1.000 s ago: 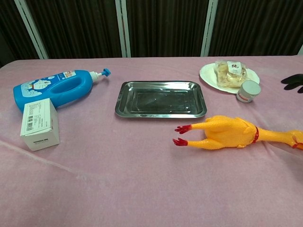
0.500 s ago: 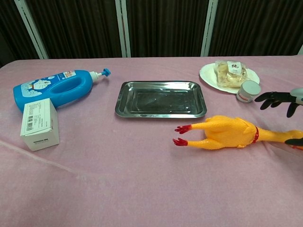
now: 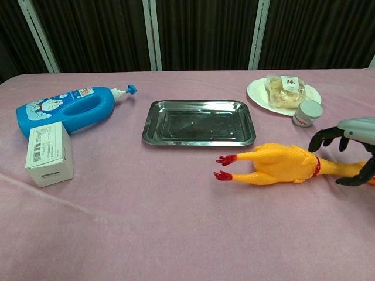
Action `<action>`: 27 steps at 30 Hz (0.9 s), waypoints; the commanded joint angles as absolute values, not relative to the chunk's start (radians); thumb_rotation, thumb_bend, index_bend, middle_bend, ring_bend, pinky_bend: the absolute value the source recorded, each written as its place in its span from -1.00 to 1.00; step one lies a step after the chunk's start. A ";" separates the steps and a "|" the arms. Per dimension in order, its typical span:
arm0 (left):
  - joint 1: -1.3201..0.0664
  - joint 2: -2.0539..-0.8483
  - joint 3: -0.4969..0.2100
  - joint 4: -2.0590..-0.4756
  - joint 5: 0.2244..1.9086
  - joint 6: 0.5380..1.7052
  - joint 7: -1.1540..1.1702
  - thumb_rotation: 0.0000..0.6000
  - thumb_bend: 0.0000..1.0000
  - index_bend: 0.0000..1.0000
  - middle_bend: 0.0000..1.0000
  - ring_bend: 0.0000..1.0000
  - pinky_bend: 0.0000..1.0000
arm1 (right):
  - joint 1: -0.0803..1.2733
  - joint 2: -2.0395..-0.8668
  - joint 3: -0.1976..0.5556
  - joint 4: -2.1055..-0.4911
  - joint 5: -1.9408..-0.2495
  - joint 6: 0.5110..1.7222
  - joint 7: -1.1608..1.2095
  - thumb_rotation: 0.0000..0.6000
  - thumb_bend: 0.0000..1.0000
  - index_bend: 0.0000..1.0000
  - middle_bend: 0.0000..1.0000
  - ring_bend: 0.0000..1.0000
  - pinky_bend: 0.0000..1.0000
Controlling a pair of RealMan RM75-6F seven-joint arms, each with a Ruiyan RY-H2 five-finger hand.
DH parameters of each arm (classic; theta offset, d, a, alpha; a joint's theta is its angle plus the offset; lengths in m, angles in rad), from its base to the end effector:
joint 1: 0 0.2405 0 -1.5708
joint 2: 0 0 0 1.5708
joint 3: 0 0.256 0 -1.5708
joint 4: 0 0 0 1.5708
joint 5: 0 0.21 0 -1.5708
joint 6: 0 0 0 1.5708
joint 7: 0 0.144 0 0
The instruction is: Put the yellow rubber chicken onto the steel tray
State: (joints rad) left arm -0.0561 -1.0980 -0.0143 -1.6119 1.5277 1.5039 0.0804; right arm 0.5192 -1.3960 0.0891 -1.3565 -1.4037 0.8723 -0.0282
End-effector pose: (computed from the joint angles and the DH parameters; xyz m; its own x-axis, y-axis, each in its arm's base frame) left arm -0.3158 0.1646 0.1620 0.4892 0.0284 0.8717 0.8722 -0.0108 -0.4891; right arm -0.2650 -0.3061 0.0227 0.4785 -0.3807 0.7913 -0.8728 -0.3049 0.3811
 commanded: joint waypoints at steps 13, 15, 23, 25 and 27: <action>-0.055 -1.095 -0.006 -1.598 1.533 1.497 0.044 1.00 -1.00 -0.62 -0.65 -0.85 -0.93 | 0.515 -1.459 0.075 -1.277 -1.421 0.932 0.011 1.00 -0.47 0.16 -0.01 -0.08 0.01; -0.055 -1.095 -0.004 -1.598 1.533 1.496 0.043 1.00 -1.00 -0.61 -0.65 -0.85 -0.93 | 0.515 -1.467 0.073 -1.263 -1.426 0.938 0.022 1.00 -0.45 0.20 0.01 -0.05 0.06; -0.056 -1.091 0.002 -1.600 1.542 1.493 0.037 1.00 -1.00 -0.59 -0.64 -0.85 -0.93 | 0.520 -1.473 0.055 -1.233 -1.460 0.951 0.087 1.00 -0.29 0.60 0.31 0.28 0.46; -0.063 -1.088 0.003 -1.602 1.551 1.486 0.039 1.00 -1.00 -0.58 -0.62 -0.84 -0.93 | 0.527 -1.458 0.049 -1.240 -1.477 0.950 0.130 1.00 -0.26 0.73 0.41 0.38 0.56; -0.072 -1.084 0.005 -1.608 1.565 1.478 0.038 1.00 -1.00 -0.57 -0.59 -0.81 -0.93 | 0.532 -1.437 0.044 -1.254 -1.494 0.949 0.175 1.00 -0.23 0.83 0.47 0.45 0.64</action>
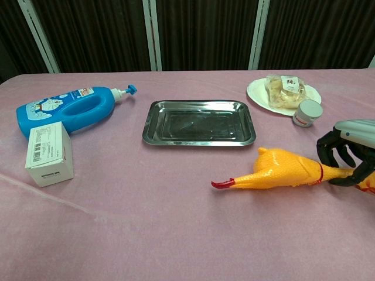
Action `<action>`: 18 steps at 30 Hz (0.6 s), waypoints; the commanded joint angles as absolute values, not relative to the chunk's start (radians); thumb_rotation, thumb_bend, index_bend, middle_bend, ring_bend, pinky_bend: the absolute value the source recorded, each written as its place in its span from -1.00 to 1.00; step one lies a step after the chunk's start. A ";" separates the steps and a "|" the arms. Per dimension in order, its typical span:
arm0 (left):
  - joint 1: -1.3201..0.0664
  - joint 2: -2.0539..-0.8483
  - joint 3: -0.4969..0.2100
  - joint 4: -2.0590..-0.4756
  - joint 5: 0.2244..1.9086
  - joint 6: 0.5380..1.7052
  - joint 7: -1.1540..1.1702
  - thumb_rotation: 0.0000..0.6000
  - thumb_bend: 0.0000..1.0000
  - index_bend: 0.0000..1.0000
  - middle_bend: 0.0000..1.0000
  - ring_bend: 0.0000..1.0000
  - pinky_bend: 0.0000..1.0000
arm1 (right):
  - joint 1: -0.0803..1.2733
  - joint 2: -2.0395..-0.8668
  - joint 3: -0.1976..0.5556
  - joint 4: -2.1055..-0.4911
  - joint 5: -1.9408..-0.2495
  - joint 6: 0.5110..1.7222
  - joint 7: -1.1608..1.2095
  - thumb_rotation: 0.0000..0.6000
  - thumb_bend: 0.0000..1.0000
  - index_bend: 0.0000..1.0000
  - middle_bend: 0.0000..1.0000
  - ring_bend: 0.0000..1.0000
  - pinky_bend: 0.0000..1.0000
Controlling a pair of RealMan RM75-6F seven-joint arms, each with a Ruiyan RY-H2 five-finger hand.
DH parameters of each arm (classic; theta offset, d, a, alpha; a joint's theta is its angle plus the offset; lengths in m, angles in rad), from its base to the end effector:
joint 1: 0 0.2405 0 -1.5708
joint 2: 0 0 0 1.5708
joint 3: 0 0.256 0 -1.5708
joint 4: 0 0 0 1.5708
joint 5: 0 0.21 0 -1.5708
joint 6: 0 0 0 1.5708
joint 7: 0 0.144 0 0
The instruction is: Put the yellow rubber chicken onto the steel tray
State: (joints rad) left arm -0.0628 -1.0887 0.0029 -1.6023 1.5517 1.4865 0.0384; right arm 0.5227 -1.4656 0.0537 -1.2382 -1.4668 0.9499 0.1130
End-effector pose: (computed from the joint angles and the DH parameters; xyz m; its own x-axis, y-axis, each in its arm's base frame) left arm -0.3166 0.1630 0.1601 0.4712 0.0583 0.8801 0.8820 -0.0396 -0.4696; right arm -0.2720 -0.3079 0.0131 0.4232 -0.3544 0.8338 -0.8949 -0.3071 0.3237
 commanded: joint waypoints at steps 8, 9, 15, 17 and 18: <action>-0.132 -1.030 -0.013 -1.690 1.587 1.422 -0.008 1.00 -0.99 -0.53 -0.46 -0.68 -0.90 | 0.548 -1.321 0.029 -1.359 -1.537 0.948 0.366 1.00 -0.12 1.00 0.61 0.60 0.80; -0.145 -1.021 -0.020 -1.703 1.593 1.415 -0.010 1.00 -0.99 -0.53 -0.46 -0.67 -0.90 | 0.550 -1.306 0.026 -1.374 -1.544 0.948 0.390 1.00 -0.11 1.00 0.62 0.61 0.80; -0.212 -0.988 -0.058 -1.782 1.619 1.374 -0.010 1.00 -0.96 -0.54 -0.46 -0.67 -0.90 | 0.565 -1.247 0.015 -1.452 -1.566 0.938 0.491 1.00 -0.08 1.00 0.64 0.63 0.82; -0.243 -0.984 -0.077 -1.813 1.622 1.352 -0.006 1.00 -0.96 -0.55 -0.47 -0.67 -0.90 | 0.572 -1.223 0.015 -1.492 -1.573 0.938 0.536 1.00 -0.08 1.00 0.64 0.63 0.83; -0.255 -0.985 -0.084 -1.824 1.624 1.344 0.000 1.00 -0.96 -0.56 -0.48 -0.67 -0.90 | 0.575 -1.215 0.017 -1.507 -1.575 0.939 0.554 1.00 -0.07 1.00 0.64 0.64 0.84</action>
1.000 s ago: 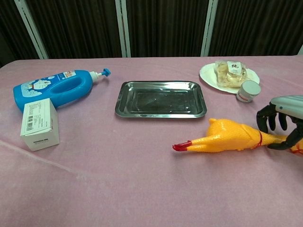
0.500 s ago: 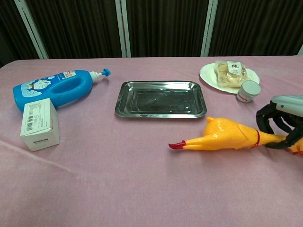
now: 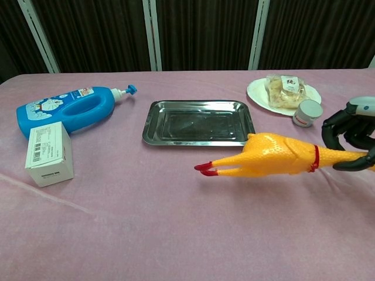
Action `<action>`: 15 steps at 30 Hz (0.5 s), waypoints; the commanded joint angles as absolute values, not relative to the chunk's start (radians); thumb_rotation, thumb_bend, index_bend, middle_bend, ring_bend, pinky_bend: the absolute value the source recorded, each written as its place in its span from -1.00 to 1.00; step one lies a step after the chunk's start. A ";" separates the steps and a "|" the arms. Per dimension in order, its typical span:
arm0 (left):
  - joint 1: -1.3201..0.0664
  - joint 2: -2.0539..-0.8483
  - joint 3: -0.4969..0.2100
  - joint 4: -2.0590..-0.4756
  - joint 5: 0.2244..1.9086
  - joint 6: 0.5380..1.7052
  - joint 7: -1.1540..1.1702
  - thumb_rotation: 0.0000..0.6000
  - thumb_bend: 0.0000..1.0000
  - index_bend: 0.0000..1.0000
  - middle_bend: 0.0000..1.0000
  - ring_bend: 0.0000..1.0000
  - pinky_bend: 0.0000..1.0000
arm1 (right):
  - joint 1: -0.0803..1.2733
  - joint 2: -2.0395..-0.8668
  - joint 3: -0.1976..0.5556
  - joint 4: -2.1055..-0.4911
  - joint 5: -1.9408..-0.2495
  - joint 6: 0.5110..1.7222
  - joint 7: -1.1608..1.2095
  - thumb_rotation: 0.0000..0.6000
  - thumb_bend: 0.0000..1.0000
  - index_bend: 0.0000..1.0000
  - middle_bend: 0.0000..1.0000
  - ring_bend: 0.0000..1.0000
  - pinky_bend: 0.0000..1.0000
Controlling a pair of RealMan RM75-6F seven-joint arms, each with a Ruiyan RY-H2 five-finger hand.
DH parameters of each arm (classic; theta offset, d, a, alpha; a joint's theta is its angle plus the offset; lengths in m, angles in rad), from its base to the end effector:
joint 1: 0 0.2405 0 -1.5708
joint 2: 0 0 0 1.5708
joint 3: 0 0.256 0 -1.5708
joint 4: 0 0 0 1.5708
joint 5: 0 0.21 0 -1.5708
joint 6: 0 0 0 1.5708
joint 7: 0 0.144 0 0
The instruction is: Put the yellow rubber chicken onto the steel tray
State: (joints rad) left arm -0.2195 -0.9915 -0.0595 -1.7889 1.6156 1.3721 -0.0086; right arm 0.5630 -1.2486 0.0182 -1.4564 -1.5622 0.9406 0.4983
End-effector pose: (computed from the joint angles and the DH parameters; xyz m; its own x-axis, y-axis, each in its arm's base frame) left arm -0.2472 0.2135 0.1627 0.3743 0.0603 0.9254 0.9012 -0.2588 -0.3476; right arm -0.2460 -0.2991 0.0568 0.1532 -0.4941 0.8558 -0.9623 -0.2715 0.0155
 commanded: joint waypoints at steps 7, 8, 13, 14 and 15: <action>-0.399 -1.067 -0.154 -1.943 1.622 1.222 0.147 1.00 -0.97 -0.58 -0.51 -0.67 -0.90 | 0.614 -1.147 0.044 -1.645 -1.576 0.931 0.677 1.00 -0.07 1.00 0.64 0.64 0.84; -0.405 -1.074 -0.157 -1.948 1.616 1.215 0.162 1.00 -0.97 -0.58 -0.51 -0.67 -0.90 | 0.617 -1.144 0.045 -1.651 -1.574 0.926 0.680 1.00 -0.07 1.00 0.64 0.64 0.84; -0.458 -1.129 -0.164 -1.985 1.587 1.153 0.266 1.00 -0.98 -0.60 -0.55 -0.68 -0.90 | 0.638 -1.129 0.061 -1.691 -1.551 0.904 0.707 1.00 -0.07 1.00 0.64 0.64 0.84; -0.464 -1.138 -0.165 -1.988 1.582 1.147 0.283 1.00 -0.99 -0.61 -0.55 -0.68 -0.90 | 0.640 -1.128 0.064 -1.695 -1.547 0.902 0.710 1.00 -0.07 1.00 0.64 0.64 0.84; -0.472 -1.153 -0.167 -1.992 1.575 1.140 0.308 1.00 -0.99 -0.62 -0.56 -0.68 -0.90 | 0.644 -1.126 0.067 -1.700 -1.542 0.899 0.714 1.00 -0.06 1.00 0.64 0.64 0.84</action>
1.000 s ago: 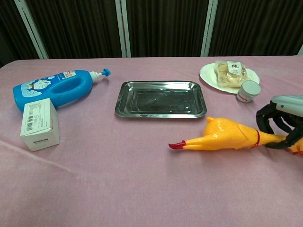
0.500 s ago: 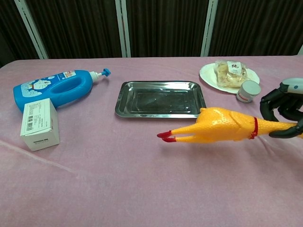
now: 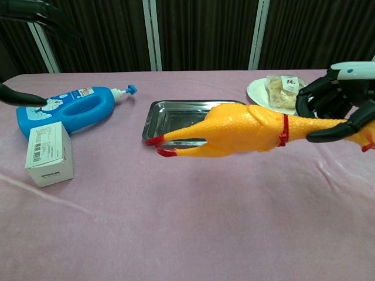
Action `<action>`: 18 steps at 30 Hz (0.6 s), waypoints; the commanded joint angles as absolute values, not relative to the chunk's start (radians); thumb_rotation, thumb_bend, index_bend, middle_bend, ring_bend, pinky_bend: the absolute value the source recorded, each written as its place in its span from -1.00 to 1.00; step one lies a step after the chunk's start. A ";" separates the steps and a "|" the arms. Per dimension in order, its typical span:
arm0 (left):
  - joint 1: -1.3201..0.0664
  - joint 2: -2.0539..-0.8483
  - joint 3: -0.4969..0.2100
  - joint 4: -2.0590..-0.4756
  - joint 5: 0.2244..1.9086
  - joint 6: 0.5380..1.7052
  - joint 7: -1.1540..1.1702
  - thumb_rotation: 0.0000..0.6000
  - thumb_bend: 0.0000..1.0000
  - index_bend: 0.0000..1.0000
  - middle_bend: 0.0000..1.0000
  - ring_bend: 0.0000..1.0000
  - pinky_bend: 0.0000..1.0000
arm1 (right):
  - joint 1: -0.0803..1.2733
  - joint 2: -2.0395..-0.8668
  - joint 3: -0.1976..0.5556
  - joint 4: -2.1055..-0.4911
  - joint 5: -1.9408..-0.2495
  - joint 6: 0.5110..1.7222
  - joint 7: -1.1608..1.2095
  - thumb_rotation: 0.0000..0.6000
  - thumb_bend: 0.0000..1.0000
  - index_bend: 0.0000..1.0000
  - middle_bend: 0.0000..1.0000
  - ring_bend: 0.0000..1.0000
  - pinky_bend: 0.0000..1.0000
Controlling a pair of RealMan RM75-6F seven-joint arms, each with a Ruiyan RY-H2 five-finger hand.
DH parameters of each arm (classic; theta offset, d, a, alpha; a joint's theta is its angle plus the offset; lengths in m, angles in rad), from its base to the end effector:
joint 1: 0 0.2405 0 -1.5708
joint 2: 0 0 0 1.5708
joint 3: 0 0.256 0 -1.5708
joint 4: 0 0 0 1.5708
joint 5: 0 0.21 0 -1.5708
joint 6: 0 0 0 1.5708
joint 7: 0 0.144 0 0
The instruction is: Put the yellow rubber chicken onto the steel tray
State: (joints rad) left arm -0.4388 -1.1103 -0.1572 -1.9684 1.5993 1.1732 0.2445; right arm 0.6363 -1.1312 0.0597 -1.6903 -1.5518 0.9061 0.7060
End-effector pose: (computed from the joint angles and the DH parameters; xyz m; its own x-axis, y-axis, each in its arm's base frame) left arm -0.1379 0.2516 0.1101 0.3911 0.0591 0.9184 0.7905 -0.5326 -0.3024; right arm -0.1833 -0.2981 0.0731 -0.0887 -0.5944 0.7993 -0.9371 -0.2221 -0.2691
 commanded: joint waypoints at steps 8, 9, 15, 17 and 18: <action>-0.533 -1.295 -0.175 -1.993 1.514 1.100 0.451 1.00 -1.00 -0.70 -0.61 -0.73 -0.90 | 0.668 -1.131 0.097 -1.727 -1.501 0.878 0.715 1.00 -0.05 1.00 0.64 0.65 0.85; -0.539 -1.310 -0.176 -1.992 1.510 1.099 0.464 1.00 -1.00 -0.70 -0.61 -0.73 -0.90 | 0.671 -1.133 0.099 -1.729 -1.497 0.876 0.713 1.00 -0.05 1.00 0.64 0.65 0.85; -0.572 -1.431 -0.192 -1.963 1.468 1.116 0.576 1.00 -1.00 -0.70 -0.61 -0.73 -0.90 | 0.688 -1.144 0.112 -1.747 -1.482 0.859 0.706 1.00 -0.03 1.00 0.64 0.65 0.85; -0.586 -1.466 -0.199 -1.952 1.445 1.112 0.600 1.00 -1.00 -0.70 -0.61 -0.73 -0.90 | 0.693 -1.147 0.114 -1.751 -1.483 0.857 0.705 1.00 -0.03 1.00 0.64 0.65 0.85; -0.595 -1.485 -0.203 -1.946 1.432 1.109 0.610 1.00 -1.00 -0.69 -0.61 -0.73 -0.90 | 0.695 -1.148 0.114 -1.755 -1.485 0.856 0.703 1.00 -0.03 1.00 0.64 0.65 0.85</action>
State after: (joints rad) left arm -0.5770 -1.4557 -0.1936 -1.9599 1.4560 1.1118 0.5911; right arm 0.6934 -1.1468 0.1136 -1.7528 -1.4836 0.8566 0.7041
